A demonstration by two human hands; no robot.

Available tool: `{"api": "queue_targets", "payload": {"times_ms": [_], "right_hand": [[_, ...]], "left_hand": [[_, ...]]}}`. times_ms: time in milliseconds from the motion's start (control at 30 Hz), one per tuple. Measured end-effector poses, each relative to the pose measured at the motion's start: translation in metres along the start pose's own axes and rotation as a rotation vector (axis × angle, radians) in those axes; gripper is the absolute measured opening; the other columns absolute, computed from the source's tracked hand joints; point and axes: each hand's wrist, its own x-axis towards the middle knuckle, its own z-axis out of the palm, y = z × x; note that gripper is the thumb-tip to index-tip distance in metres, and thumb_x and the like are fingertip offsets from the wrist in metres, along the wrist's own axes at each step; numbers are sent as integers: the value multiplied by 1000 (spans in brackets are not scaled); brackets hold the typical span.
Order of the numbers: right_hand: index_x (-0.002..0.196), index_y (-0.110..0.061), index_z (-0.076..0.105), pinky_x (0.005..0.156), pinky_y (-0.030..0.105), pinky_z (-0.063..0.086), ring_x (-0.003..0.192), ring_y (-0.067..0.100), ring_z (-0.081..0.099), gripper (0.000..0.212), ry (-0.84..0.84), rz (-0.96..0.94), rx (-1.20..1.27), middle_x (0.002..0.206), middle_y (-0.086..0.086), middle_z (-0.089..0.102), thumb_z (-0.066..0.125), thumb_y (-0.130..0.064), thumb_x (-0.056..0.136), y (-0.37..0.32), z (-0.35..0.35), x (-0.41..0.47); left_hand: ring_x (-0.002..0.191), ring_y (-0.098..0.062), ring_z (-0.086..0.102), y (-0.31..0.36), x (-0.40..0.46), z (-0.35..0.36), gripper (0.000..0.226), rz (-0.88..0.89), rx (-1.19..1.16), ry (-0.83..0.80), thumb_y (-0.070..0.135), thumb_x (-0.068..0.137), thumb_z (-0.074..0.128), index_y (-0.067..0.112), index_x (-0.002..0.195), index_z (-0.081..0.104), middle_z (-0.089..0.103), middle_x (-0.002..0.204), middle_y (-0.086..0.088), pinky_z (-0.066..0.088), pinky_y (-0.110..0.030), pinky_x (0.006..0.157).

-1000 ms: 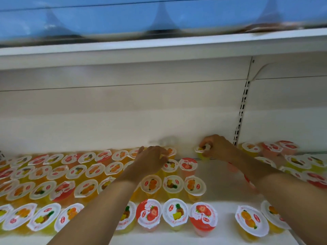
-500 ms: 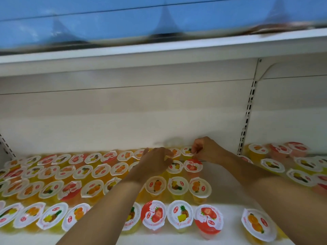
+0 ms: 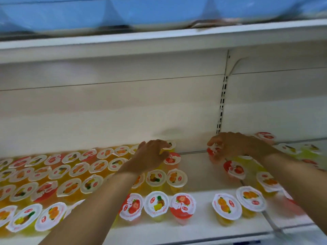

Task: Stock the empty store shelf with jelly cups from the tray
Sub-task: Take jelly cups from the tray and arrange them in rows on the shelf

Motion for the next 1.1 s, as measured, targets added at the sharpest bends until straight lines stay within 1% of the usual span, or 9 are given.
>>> {"api": "queue_targets", "payload": {"times_ms": [133, 233, 333, 433, 567, 667, 867, 1033, 1100], "right_hand": [[114, -42, 59, 82, 22, 40, 98, 5, 53, 49, 73, -115, 81, 110, -20, 51, 80, -43, 69, 2, 11, -2], [103, -39, 62, 73, 18, 44, 95, 8, 57, 39, 73, -181, 157, 110, -12, 58, 82, -32, 70, -2, 13, 0], [100, -30, 69, 75, 27, 52, 92, 13, 62, 36, 50, -213, 217, 104, -7, 63, 85, -26, 68, -11, 14, 8], [95, -28, 72, 82, 34, 54, 87, 11, 64, 34, 63, -242, 274, 97, -8, 66, 86, -25, 64, -21, 18, 19], [98, -22, 72, 79, 28, 50, 89, 11, 62, 31, 111, -257, 296, 99, -8, 66, 81, -23, 69, -35, 26, 32], [99, -20, 72, 71, 20, 47, 88, 10, 62, 29, 139, -272, 318, 97, -7, 66, 80, -24, 72, -44, 31, 42], [99, -12, 71, 64, 9, 38, 82, 8, 58, 23, 233, -298, 364, 92, -3, 64, 74, -25, 80, -55, 37, 58], [96, -15, 71, 62, 6, 35, 83, 7, 57, 23, 259, -292, 377, 96, -2, 64, 77, -27, 78, -59, 43, 70], [99, -17, 71, 63, 9, 37, 85, 8, 57, 25, 248, -277, 359, 101, 0, 66, 78, -26, 77, -58, 45, 71]], "left_hand": [[136, -16, 39, 7, 4, 7, 39, -31, 24, -20, 39, 101, 41, 33, 138, 49, 44, 148, 10, 22, -42, 116], [137, -17, 39, 9, 6, 9, 41, -43, 47, -51, 41, 101, 40, 32, 139, 48, 44, 148, 9, 24, -44, 116], [135, -17, 41, 11, 9, 9, 41, -55, 65, -66, 42, 101, 38, 31, 139, 49, 45, 147, 8, 23, -42, 116], [131, -17, 45, 14, 11, 7, 39, -60, 70, -61, 41, 102, 37, 29, 136, 52, 48, 145, 7, 27, -39, 114], [126, -18, 50, 13, 11, 9, 37, -86, 26, -37, 40, 100, 42, 29, 132, 56, 51, 142, 7, 34, -37, 109], [122, -18, 54, 13, 11, 10, 35, -101, -3, -19, 39, 99, 45, 29, 130, 58, 54, 140, 8, 39, -34, 104], [125, -18, 52, 14, 11, 7, 33, -123, -36, -37, 34, 99, 48, 28, 130, 58, 53, 140, 8, 40, -34, 105], [124, -20, 53, 14, 12, 4, 33, -141, -52, -43, 32, 98, 49, 29, 130, 57, 52, 141, 8, 41, -35, 104], [124, -20, 52, 15, 12, 4, 33, -142, -56, -47, 32, 99, 48, 29, 131, 57, 51, 141, 8, 41, -34, 104]]}}
